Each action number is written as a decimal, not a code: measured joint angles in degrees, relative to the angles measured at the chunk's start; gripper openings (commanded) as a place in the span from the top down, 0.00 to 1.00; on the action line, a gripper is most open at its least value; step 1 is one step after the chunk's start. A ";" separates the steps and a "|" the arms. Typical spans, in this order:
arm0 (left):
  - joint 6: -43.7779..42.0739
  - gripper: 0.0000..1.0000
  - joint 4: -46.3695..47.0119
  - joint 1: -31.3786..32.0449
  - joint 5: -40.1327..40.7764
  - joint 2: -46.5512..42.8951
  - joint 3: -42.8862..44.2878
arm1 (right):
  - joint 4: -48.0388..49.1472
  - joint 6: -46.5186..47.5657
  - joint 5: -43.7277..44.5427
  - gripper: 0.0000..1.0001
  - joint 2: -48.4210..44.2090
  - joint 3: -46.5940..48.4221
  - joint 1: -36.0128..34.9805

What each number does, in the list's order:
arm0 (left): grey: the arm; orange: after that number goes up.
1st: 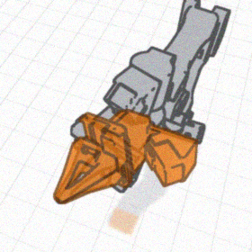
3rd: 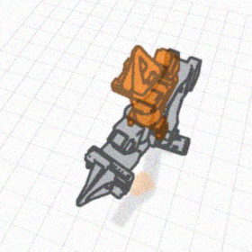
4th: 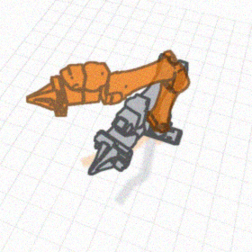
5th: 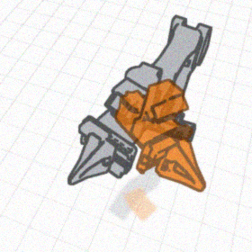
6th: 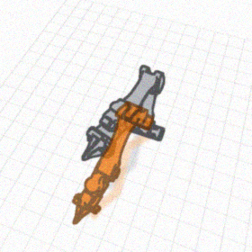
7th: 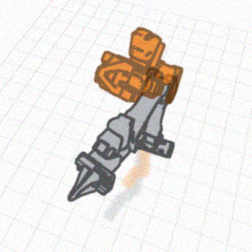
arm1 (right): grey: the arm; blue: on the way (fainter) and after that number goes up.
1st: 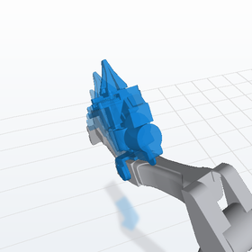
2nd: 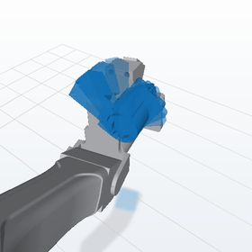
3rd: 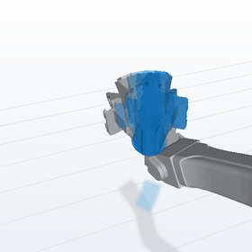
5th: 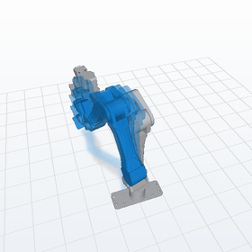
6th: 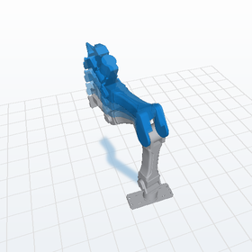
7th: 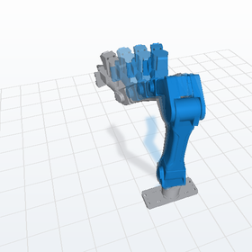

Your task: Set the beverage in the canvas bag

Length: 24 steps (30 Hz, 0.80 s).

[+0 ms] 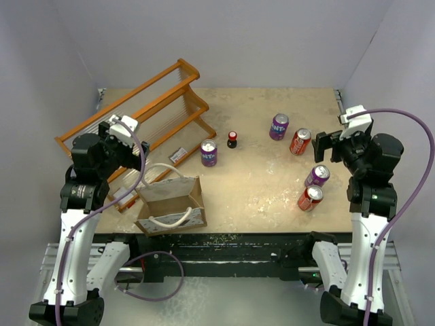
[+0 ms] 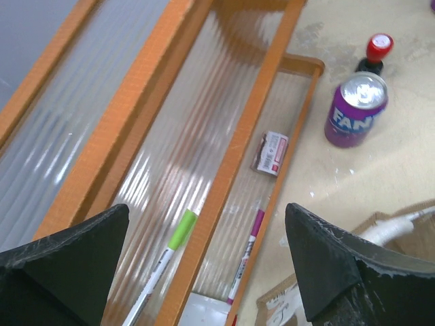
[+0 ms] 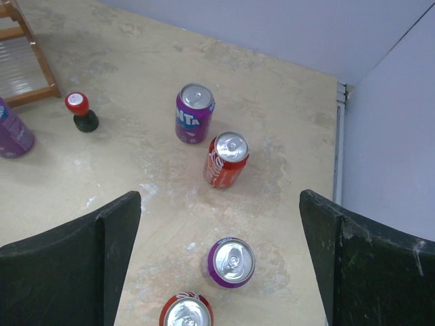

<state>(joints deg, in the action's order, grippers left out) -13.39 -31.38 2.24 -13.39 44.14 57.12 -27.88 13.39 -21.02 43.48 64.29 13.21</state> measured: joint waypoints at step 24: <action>-24.11 0.01 -32.68 -0.28 -12.79 3.52 18.84 | 4.31 1.25 -11.93 0.00 2.16 -9.03 0.00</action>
<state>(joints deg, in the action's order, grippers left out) -37.50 -64.05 1.96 -26.17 47.66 75.96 -23.57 14.63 -32.95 45.65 55.27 13.21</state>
